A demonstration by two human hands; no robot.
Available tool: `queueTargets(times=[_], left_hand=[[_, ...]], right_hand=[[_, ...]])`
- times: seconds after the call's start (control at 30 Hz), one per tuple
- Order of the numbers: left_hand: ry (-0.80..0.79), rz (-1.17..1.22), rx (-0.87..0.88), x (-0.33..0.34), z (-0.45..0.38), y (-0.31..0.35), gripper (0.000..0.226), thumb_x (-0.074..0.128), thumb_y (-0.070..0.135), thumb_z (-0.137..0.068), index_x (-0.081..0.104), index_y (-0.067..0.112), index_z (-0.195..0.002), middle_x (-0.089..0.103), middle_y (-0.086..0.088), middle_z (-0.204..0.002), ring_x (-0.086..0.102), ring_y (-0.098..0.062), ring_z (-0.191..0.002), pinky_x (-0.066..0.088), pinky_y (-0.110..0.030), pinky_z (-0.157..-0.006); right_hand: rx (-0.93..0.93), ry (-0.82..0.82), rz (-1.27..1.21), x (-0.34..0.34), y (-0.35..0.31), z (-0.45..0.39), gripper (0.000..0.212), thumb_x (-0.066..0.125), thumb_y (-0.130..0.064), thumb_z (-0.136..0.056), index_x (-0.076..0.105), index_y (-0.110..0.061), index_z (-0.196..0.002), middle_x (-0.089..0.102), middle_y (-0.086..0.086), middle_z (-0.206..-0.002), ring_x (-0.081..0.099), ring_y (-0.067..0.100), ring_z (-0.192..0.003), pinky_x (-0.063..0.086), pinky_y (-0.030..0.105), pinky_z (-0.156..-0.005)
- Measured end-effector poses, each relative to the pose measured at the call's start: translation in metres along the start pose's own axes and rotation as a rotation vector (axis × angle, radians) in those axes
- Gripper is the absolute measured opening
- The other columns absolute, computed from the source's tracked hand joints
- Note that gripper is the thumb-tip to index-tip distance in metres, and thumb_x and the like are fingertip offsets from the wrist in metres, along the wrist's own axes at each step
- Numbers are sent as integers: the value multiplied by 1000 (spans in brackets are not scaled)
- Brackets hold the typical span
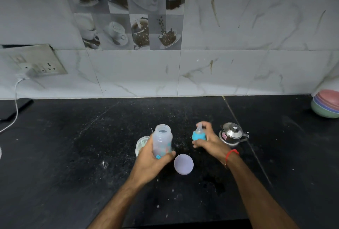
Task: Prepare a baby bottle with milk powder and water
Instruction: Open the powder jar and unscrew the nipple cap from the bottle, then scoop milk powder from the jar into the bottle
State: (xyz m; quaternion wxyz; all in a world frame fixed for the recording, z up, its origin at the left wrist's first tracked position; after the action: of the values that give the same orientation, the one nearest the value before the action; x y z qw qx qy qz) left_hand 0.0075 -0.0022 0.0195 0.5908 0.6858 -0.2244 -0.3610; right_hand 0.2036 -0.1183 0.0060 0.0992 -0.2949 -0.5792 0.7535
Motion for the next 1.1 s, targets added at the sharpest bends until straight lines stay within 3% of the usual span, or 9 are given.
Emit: queueTargets(times=[0.07, 0.17, 0.33, 0.43, 0.63, 0.73, 0.87, 1.0, 1.1], left_hand=[[112, -22, 0, -24, -2, -5, 52, 83, 47, -68, 63, 35, -115, 75, 9, -104, 73, -13, -95, 57, -27, -82], [213, -55, 8, -52, -2, -9, 47, 83, 45, -71, 61, 43, -112, 73, 15, -107, 71, -10, -100, 57, -31, -88], [292, -34, -21, -82, 4, -16, 45, 84, 44, -71, 61, 41, -110, 74, 16, -105, 72, -14, -100, 58, -41, -91], [332, -20, -43, -94, 11, -22, 49, 84, 51, -68, 60, 45, -110, 74, 19, -104, 72, -14, -100, 59, -41, -92], [370, -14, -71, -106, 24, -33, 48, 83, 48, -69, 61, 37, -110, 74, 9, -98, 71, -21, -97, 59, -47, -91], [389, -5, -76, -112, 28, -37, 47, 83, 46, -70, 61, 37, -111, 74, 8, -99, 71, -22, -97, 59, -46, -90], [416, -15, -89, -120, 31, -43, 41, 88, 30, -79, 61, 36, -108, 74, 12, -97, 71, -18, -94, 58, -39, -86], [436, -33, -98, -123, 35, -47, 41, 87, 20, -82, 59, 37, -107, 70, 24, -95, 65, 2, -83, 52, -27, -80], [452, -28, -105, -127, 40, -50, 40, 87, 19, -82, 59, 32, -107, 70, 26, -91, 64, 4, -80, 50, -25, -77]], right_hand=[[80, -28, 318, 4, 28, -6, 55, 76, -21, -87, 32, -32, -119, 62, 10, -119, 63, 20, -97, 54, 38, -88], [156, 95, 421, -4, 56, -15, 59, 82, -42, -83, 38, -20, -115, 64, 7, -107, 64, 23, -96, 45, 28, -78], [148, 194, 495, -7, 90, -26, 37, 68, -42, -94, 59, -21, -123, 63, 12, -114, 58, 28, -108, 41, 30, -87], [197, 147, 650, -3, 111, -27, 48, 63, -34, -97, 52, -30, -143, 56, 13, -127, 50, 34, -117, 42, 39, -102], [227, 200, 711, -4, 128, -21, 60, 72, -38, -90, 46, -30, -144, 57, 5, -138, 51, 31, -119, 42, 44, -103], [215, 265, 732, -2, 111, -18, 72, 70, -53, -89, 40, -30, -150, 44, 4, -147, 41, 31, -132, 35, 49, -110], [-114, 351, 629, 31, 28, -24, 36, 69, -46, -93, 64, -28, -124, 54, -1, -134, 43, 29, -126, 31, 38, -96], [-260, 206, 660, 99, -37, -42, 9, 67, -37, -94, 73, -34, -101, 55, -8, -134, 34, 25, -130, 25, 36, -97], [-163, 67, 781, 138, -46, -55, 17, 62, -42, -95, 77, -34, -99, 48, -8, -148, 28, 26, -137, 26, 46, -107]])
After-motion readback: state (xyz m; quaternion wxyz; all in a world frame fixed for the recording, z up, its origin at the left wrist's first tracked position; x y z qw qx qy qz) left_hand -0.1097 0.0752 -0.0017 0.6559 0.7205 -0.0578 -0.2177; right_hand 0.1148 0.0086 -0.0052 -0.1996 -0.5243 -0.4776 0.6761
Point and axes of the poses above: each hand's wrist, its own z-axis away from the middle knuckle, its own x-axis out of the palm, y = z × x, the point moved 9 cm from there along -z, towards the middle knuckle
